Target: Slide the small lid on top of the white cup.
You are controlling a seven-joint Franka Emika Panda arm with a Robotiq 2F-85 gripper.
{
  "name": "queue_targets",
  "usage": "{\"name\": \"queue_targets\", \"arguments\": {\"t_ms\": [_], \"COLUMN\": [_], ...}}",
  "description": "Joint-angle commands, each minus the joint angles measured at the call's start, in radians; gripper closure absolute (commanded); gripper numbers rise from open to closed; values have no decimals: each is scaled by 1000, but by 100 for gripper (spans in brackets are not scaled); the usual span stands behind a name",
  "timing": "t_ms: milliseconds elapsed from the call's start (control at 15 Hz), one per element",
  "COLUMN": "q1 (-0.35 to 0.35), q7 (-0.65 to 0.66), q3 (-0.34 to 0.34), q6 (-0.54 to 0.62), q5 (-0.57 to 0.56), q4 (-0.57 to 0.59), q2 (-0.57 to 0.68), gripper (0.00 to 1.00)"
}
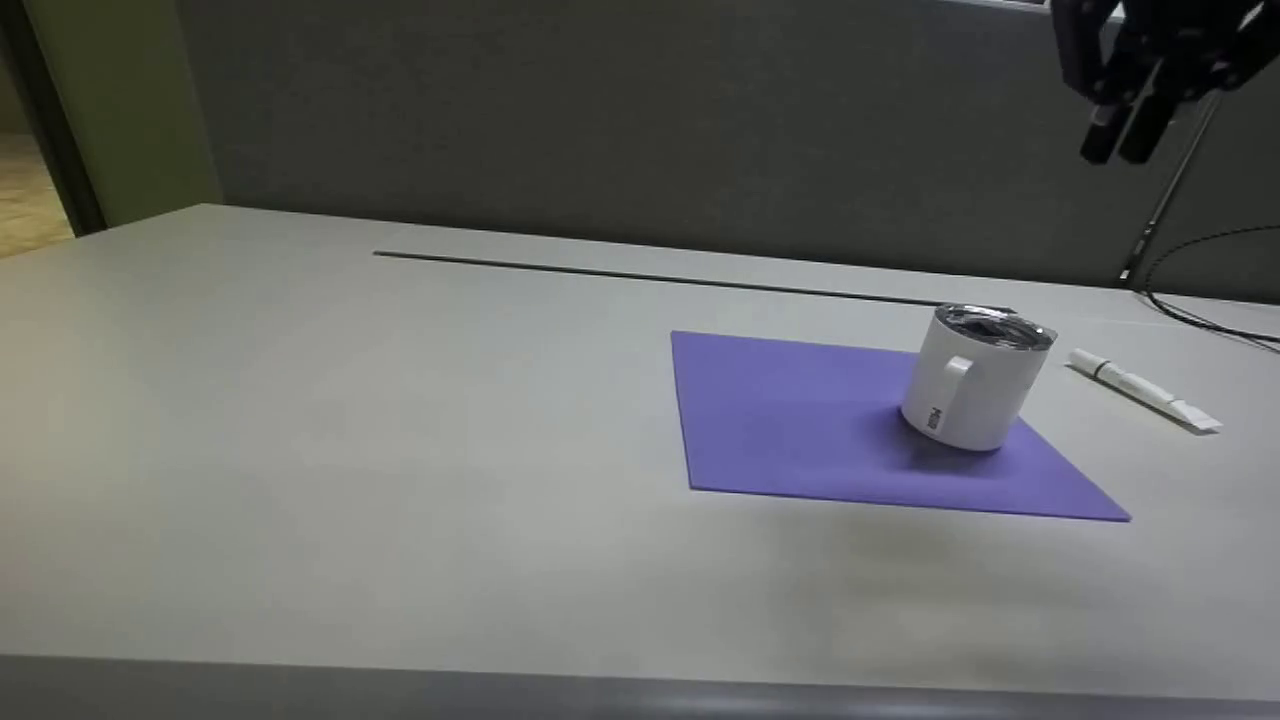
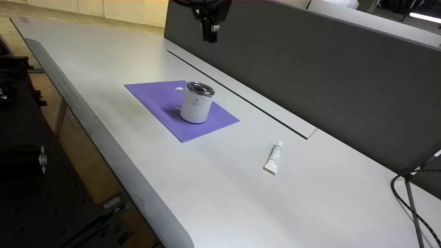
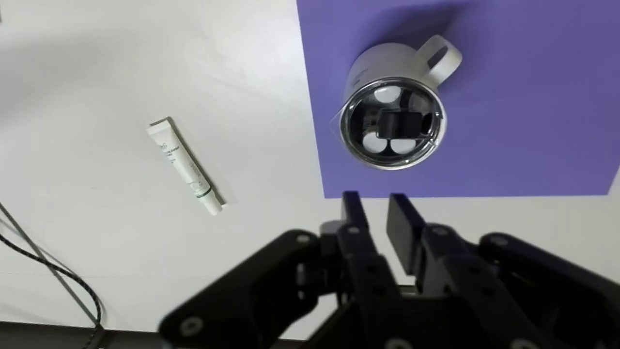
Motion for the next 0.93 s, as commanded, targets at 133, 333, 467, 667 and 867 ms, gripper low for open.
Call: {"name": "queue_targets", "arguments": {"t_ms": [133,333,467,667,867], "q1": [24,65,83,93,93], "q7": [83,44,41,41,41], "q3": [-53,-102,-123,-128,-130], "q6": [-34,-18,-16,-16,-16], "q5": [-138,-123,-124,-124,-124], "q4": [134,110,118,117,117], "q2": [188,185,205,203,203], "gripper": [100,100,99,99,99]}}
